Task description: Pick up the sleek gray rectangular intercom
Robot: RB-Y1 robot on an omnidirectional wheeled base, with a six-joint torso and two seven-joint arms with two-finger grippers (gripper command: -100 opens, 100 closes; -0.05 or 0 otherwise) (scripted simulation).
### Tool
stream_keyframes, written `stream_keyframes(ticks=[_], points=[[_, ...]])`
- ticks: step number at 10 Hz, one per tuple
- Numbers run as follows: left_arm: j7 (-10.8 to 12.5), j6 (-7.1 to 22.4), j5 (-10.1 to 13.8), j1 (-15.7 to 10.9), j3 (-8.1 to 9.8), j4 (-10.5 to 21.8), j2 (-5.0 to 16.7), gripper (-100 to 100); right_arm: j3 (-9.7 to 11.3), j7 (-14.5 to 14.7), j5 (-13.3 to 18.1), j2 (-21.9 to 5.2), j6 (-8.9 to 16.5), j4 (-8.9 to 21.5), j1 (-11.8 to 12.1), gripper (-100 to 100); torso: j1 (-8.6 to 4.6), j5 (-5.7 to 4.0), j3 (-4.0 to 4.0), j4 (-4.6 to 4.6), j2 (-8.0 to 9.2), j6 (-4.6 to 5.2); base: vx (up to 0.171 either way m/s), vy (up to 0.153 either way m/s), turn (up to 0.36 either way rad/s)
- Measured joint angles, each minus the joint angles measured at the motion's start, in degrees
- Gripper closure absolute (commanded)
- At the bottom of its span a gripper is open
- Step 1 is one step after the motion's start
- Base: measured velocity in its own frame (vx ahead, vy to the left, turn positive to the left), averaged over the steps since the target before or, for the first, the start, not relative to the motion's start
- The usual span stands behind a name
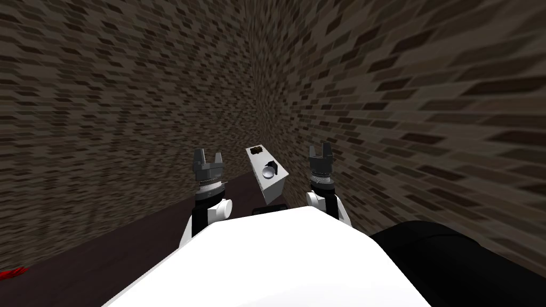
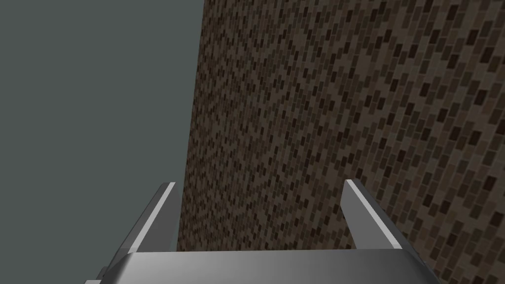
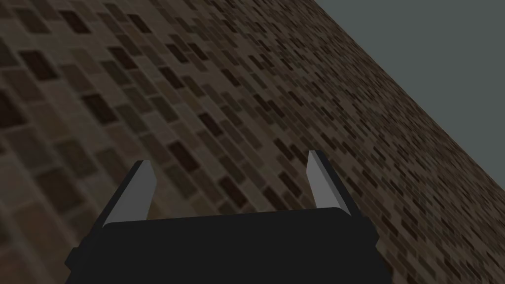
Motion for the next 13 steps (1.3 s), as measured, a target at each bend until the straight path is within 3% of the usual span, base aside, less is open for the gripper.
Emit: stream_keyframes(ticks=[3,5,10,13], points=[[0.00,0.00,0.00,-0.01,0.00,0.00,0.00,0,0.23,2.24,0.46,-3.23,-0.16,3.64,-1.26,-100,-0.23,-0.05,0.15,0.05,0.26,0.00,-0.076,-0.055,0.055],[0.00,0.00,0.00,-0.01,0.00,0.00,0.00,0,0.02,3.97,0.79,-4.46,0.68,6.45,-3.36,-100,-0.26,-0.06,0.17,0.06,0.28,0.00,-0.075,-0.059,0.046],[0.00,0.00,0.00,-0.01,0.00,0.00,0.00,0,0.79,9.97,2.63,-5.73,2.05,14.17,-7.48,-100,-0.26,-0.06,0.19,0.07,0.32,0.00,-0.082,-0.056,0.061],[0.00,0.00,0.00,-0.01,0.00,0.00,0.00,0,1.00,14.04,4.10,-6.18,1.67,20.74,-9.97,-100,-0.20,-0.05,0.13,0.05,0.23,0.01,-0.066,-0.046,0.053]])
